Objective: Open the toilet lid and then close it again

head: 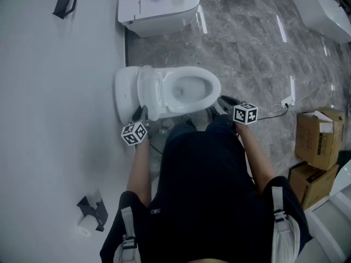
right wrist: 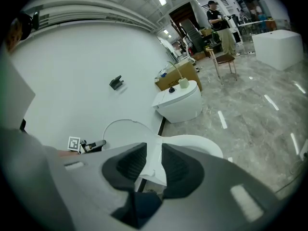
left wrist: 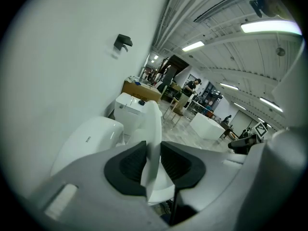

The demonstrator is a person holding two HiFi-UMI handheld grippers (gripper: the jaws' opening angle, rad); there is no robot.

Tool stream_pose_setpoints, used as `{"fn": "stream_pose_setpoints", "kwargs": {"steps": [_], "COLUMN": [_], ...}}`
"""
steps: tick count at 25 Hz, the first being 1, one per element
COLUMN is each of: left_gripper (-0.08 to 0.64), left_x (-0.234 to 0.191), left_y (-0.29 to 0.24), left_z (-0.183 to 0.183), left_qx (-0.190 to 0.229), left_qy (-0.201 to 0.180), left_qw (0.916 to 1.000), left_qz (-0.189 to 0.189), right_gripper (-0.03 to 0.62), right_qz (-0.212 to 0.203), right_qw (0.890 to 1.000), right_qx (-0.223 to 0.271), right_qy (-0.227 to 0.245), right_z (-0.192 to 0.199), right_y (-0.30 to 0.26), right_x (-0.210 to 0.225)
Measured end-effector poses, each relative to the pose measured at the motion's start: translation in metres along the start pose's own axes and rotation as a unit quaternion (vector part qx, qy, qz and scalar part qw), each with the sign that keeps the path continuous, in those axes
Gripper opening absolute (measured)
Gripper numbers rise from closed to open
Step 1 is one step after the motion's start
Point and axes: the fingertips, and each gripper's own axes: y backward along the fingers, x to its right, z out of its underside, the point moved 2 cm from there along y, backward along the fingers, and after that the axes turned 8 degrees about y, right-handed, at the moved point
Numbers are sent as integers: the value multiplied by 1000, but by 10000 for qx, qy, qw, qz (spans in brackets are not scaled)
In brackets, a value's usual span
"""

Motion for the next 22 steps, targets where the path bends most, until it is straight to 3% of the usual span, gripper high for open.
{"fn": "stream_pose_setpoints", "kwargs": {"steps": [12, 17, 22], "left_gripper": [109, 115, 117], "left_x": [78, 99, 121], "left_y": [-30, -42, -56], "left_z": [29, 40, 52], "left_qx": [-587, -679, -1056], "left_qy": [-572, -709, -1150], "left_qw": [9936, 9917, 9832], "left_qz": [779, 835, 944], "right_gripper": [101, 101, 101], "right_qz": [-655, -1000, -1348], "right_qw": [9971, 9932, 9872], "right_qx": [-280, -420, -631], "right_qy": [268, 425, 576], "right_z": [-22, -32, -33], "right_y": [-41, -57, -73], "right_x": [-24, -39, -56]}}
